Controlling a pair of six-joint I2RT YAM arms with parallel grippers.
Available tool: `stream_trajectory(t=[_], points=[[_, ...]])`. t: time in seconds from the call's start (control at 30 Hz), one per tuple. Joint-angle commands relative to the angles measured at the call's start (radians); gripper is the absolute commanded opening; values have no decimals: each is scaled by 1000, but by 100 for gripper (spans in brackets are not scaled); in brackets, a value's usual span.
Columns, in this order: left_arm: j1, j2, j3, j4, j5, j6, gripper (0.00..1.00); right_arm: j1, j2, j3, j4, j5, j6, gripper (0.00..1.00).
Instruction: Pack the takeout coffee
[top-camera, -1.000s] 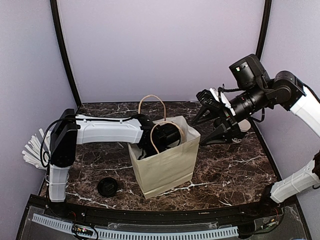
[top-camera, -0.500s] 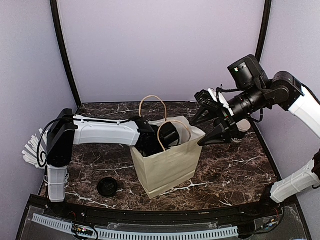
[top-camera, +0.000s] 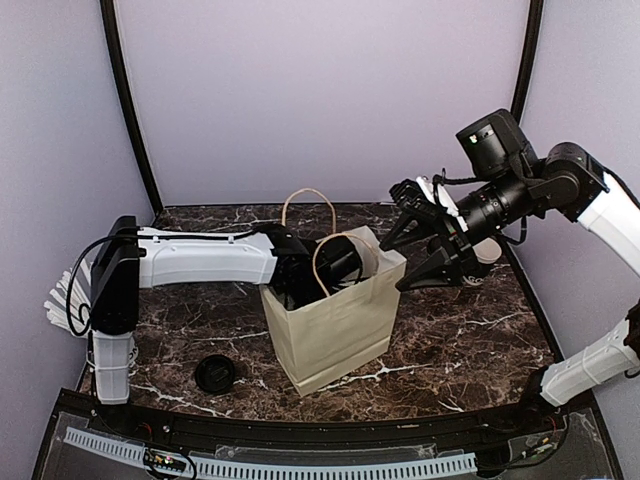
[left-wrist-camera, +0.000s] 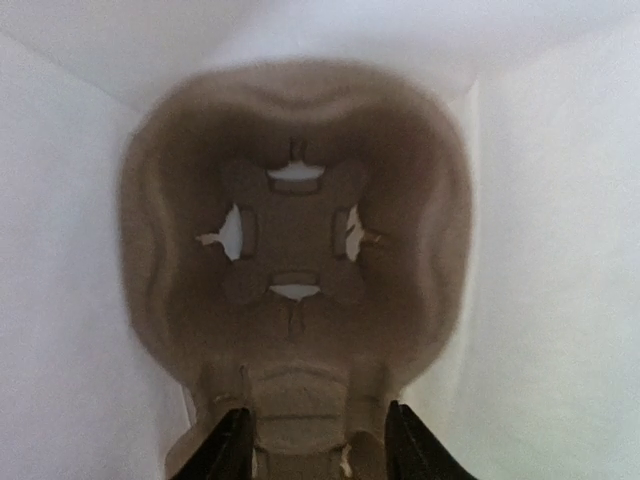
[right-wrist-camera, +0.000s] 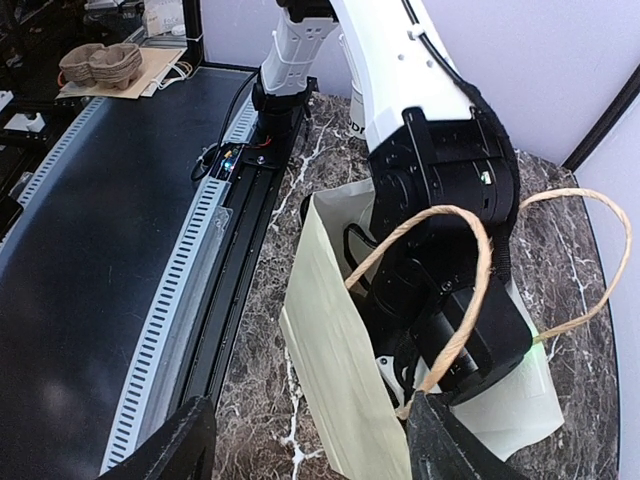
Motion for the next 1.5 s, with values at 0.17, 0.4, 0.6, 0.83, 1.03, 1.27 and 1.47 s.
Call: stream_trajectory(t=[0.17,0.4,0.6,0.83,1.03,1.27,1.47], points=[[-10,-98,84,-85,-58,22,59,-18,-21,-5,20,16,12,67],[-10,-151,211,-148,-96,28,59,-59,-32,-7,20,13,14,68],[-10,-208,326,-191,-97,36,95,-92,-59,-58,33,59,9,68],[-8,-256,380,-228,-146,65,99,-133,-110,-98,41,154,4,68],[-8,-256,458,-313,-222,71,99,-208,-121,-120,57,146,7,68],[-9,-394,397,-134,-208,33,99,-326,-136,-234,140,108,21,69],[-11,-648,55,189,-184,62,99,-413,-163,-337,194,4,60,68]])
